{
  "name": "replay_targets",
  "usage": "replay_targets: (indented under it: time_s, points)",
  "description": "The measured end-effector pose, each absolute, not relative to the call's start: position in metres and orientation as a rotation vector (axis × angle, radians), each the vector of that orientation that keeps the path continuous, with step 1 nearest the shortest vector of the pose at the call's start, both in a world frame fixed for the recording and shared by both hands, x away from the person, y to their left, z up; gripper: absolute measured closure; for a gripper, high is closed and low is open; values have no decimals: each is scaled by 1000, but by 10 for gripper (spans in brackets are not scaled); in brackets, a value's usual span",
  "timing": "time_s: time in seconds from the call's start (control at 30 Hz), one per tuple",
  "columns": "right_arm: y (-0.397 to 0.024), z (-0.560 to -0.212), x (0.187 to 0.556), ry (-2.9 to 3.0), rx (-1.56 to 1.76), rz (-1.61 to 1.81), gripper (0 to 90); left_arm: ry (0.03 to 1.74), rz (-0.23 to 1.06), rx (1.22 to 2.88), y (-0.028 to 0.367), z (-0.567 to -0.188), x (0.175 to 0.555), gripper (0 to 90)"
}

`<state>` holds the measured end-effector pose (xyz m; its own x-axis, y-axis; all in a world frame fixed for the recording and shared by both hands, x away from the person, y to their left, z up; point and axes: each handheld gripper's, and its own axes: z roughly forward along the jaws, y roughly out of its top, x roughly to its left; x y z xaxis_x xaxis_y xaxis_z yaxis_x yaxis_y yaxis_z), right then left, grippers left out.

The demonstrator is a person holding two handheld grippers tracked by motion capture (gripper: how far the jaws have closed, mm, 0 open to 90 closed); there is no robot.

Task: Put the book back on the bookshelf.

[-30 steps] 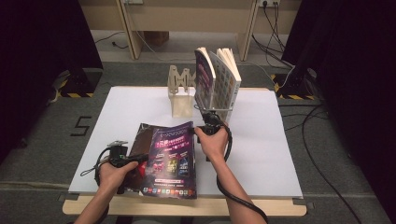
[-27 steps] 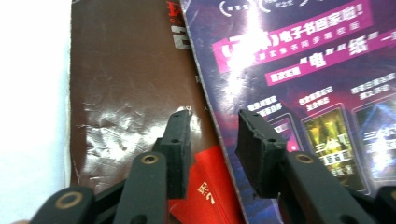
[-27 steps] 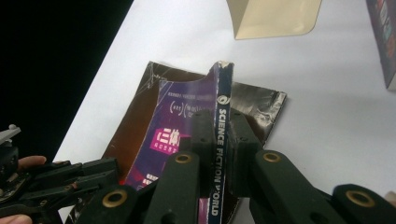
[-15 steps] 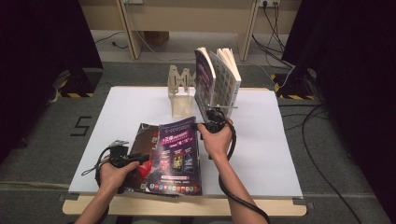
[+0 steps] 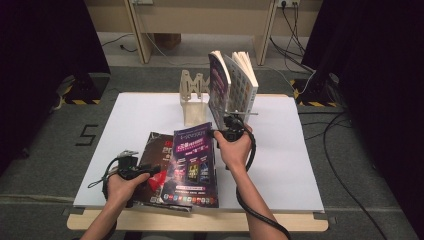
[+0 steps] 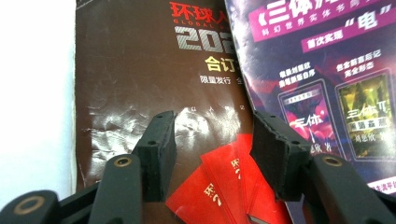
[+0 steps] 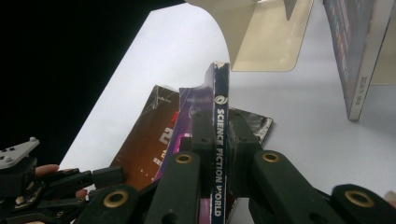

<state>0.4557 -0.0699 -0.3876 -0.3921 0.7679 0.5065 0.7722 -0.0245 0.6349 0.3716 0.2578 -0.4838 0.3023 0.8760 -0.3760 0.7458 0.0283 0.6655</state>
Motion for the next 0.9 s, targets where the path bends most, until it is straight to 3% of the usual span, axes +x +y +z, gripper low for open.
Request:
replay_targets:
  time_s: [0.9]
  points:
    - [-76,-366,454,-2211,-1737,-1513,846,1486,199,1716,261,-485,371,486]
